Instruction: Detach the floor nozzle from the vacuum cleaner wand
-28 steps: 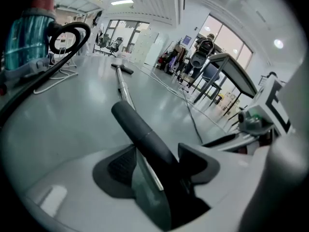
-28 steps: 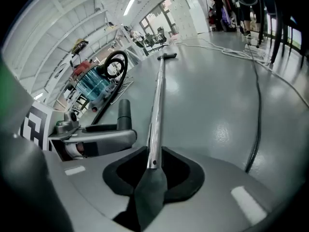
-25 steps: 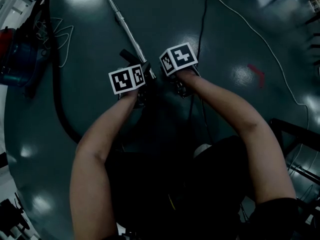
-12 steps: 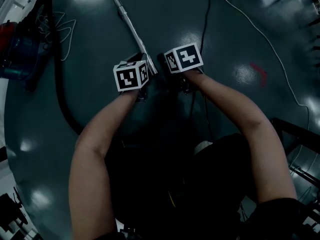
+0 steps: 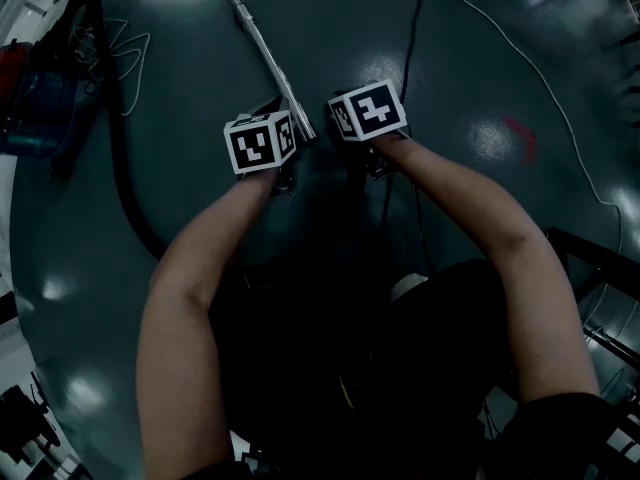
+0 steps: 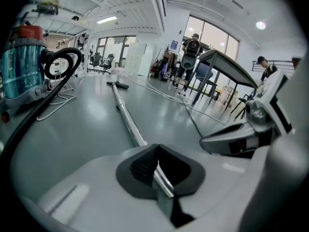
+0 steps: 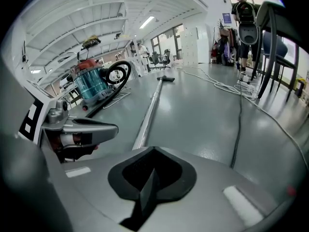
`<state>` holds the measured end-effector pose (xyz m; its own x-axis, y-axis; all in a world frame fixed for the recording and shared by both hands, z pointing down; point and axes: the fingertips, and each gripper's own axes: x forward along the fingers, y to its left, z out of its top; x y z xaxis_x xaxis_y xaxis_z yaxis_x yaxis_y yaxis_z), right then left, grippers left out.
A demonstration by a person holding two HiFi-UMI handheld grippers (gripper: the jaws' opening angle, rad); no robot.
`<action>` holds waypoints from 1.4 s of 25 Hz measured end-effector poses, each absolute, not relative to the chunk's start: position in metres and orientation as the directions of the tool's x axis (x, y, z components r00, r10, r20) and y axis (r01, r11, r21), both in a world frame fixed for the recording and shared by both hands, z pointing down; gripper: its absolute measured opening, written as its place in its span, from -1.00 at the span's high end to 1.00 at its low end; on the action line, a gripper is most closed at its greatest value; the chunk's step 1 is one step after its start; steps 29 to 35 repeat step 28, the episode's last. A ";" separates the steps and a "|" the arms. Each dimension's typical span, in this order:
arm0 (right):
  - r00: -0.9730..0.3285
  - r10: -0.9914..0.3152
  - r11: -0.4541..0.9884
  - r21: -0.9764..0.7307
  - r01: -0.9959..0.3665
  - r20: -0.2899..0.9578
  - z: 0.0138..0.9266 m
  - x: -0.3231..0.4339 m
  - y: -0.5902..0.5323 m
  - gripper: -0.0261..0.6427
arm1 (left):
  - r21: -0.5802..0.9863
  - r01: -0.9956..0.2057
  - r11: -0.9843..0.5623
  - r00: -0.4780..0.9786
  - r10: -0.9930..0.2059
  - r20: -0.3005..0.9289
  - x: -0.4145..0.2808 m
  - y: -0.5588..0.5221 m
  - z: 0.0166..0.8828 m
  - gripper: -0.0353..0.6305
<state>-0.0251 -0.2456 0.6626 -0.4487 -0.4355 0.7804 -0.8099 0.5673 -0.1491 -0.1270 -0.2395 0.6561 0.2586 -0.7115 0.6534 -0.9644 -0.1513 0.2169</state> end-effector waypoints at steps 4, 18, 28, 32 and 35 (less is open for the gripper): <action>-0.442 -0.459 0.586 -0.111 -0.803 0.771 0.657 -0.026 -0.249 0.94 | 0.230 -0.962 -0.148 0.266 -0.699 0.664 -0.127 -0.238 0.658 0.87; -0.455 -0.447 0.606 -0.114 -0.787 0.770 0.657 -0.036 -0.247 0.94 | 0.229 -0.963 -0.139 0.261 -0.682 0.683 -0.134 -0.236 0.665 0.87; -0.455 -0.451 0.589 -0.127 -0.798 0.768 0.657 -0.033 -0.251 0.94 | 0.220 -0.964 -0.146 0.260 -0.674 0.691 -0.130 -0.235 0.668 0.87; -0.455 -0.451 0.589 -0.127 -0.798 0.768 0.657 -0.033 -0.251 0.94 | 0.220 -0.964 -0.146 0.260 -0.674 0.691 -0.130 -0.235 0.668 0.87; -0.455 -0.451 0.589 -0.127 -0.798 0.768 0.657 -0.033 -0.251 0.94 | 0.220 -0.964 -0.146 0.260 -0.674 0.691 -0.130 -0.235 0.668 0.87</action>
